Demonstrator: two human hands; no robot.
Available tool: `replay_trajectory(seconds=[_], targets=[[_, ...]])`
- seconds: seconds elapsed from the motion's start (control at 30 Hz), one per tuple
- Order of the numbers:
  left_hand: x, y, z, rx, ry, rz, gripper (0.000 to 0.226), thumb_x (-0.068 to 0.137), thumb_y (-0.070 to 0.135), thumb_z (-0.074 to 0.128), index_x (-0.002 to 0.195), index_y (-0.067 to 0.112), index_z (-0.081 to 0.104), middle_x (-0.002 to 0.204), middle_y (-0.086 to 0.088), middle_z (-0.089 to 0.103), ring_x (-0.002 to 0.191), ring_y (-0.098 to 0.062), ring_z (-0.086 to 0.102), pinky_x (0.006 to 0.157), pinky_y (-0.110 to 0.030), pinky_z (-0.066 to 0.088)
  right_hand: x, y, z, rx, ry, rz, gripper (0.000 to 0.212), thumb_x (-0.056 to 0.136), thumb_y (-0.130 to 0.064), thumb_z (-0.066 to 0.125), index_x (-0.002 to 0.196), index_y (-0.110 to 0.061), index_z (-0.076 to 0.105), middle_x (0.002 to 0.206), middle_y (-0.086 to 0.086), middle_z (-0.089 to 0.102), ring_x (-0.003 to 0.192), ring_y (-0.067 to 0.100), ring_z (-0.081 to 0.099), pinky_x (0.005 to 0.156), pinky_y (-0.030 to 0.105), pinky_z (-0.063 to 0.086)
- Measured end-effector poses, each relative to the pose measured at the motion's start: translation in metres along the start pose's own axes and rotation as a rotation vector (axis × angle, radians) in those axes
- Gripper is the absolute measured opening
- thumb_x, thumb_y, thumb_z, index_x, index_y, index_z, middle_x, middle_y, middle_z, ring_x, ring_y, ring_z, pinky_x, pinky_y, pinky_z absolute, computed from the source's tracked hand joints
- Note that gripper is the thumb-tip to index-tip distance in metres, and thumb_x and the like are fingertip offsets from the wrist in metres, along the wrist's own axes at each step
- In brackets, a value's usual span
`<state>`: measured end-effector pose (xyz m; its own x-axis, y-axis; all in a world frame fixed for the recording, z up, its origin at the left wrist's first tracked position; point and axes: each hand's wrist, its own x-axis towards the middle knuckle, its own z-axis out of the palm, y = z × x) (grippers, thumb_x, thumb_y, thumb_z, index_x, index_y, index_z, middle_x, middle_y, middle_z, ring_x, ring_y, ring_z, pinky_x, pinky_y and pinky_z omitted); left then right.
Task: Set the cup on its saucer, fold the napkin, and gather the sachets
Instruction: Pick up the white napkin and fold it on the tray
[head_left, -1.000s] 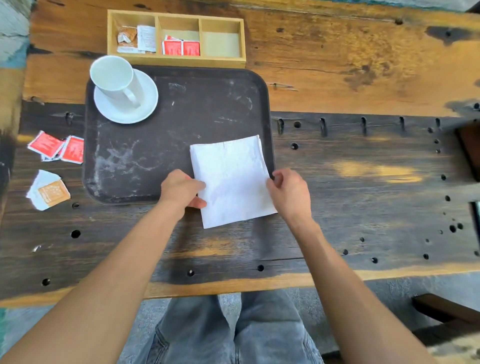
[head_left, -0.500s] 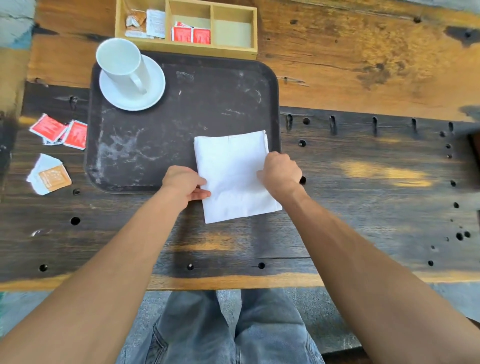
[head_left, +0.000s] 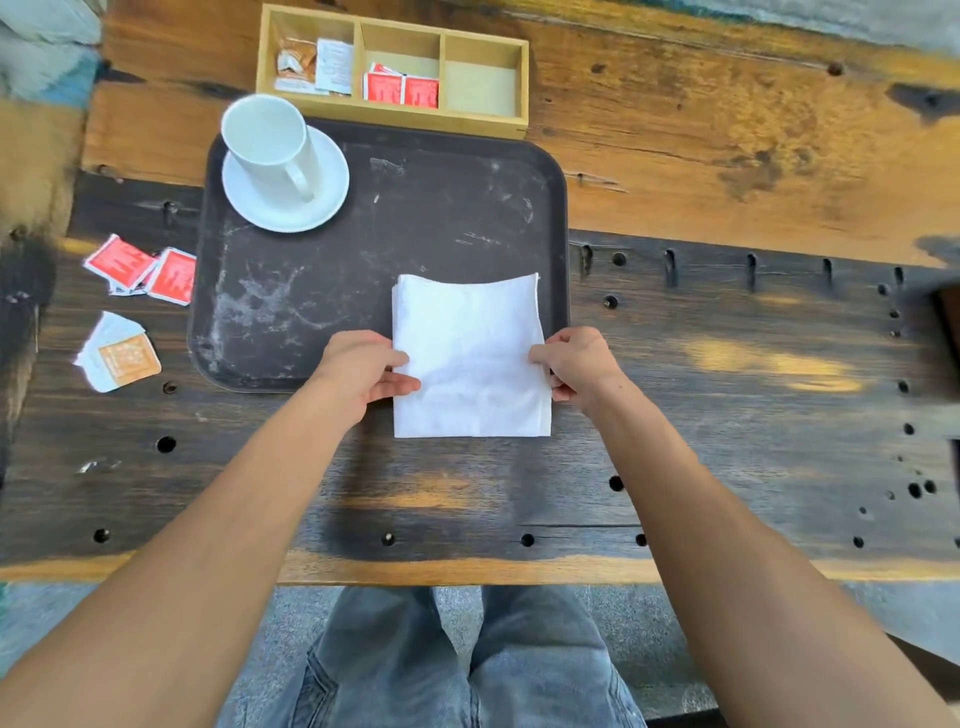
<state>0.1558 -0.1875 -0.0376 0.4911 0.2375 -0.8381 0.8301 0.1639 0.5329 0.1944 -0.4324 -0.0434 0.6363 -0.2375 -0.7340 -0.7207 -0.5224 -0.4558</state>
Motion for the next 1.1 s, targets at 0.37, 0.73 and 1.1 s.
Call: replay_trajectory(seconds=[0.37, 0.73, 1.1], targets=[[0.004, -0.002, -0.005, 0.149, 0.049, -0.041, 0.018, 0.09, -0.012, 0.062, 0.088, 0.006, 0.06, 0.114, -0.022, 0.063, 0.064, -0.036, 0.074, 0.047, -0.031, 0.06, -0.011, -0.01, 0.037, -0.372, 0.101, -0.06, 0.032, 0.089, -0.018, 0.066, 0.11, -0.008, 0.045, 0.068, 0.005, 0.07, 0.055, 0.021, 0.073, 0.068, 0.039, 0.065], [-0.001, -0.005, -0.017, 0.133, 0.031, -0.036, 0.017, 0.094, -0.006, 0.062, 0.11, -0.002, 0.06, 0.119, -0.026, 0.063, 0.068, -0.036, 0.073, 0.055, -0.034, 0.064, -0.004, -0.005, -0.001, 0.154, -0.205, 0.074, 0.02, 0.08, -0.016, 0.084, 0.081, -0.01, 0.066, 0.06, 0.0, 0.044, 0.047, 0.011, 0.039, 0.039, 0.02, 0.039], [-0.028, 0.058, -0.011, -0.061, -0.094, 0.212, 0.01, 0.097, 0.008, 0.064, 0.1, 0.001, 0.058, 0.091, -0.017, 0.056, 0.082, -0.039, 0.073, 0.073, -0.03, 0.064, -0.024, -0.036, -0.046, 0.326, -0.103, -0.212, 0.029, 0.089, -0.03, 0.078, 0.074, -0.009, 0.066, 0.06, 0.007, 0.053, 0.043, 0.01, 0.052, 0.049, 0.025, 0.06]])
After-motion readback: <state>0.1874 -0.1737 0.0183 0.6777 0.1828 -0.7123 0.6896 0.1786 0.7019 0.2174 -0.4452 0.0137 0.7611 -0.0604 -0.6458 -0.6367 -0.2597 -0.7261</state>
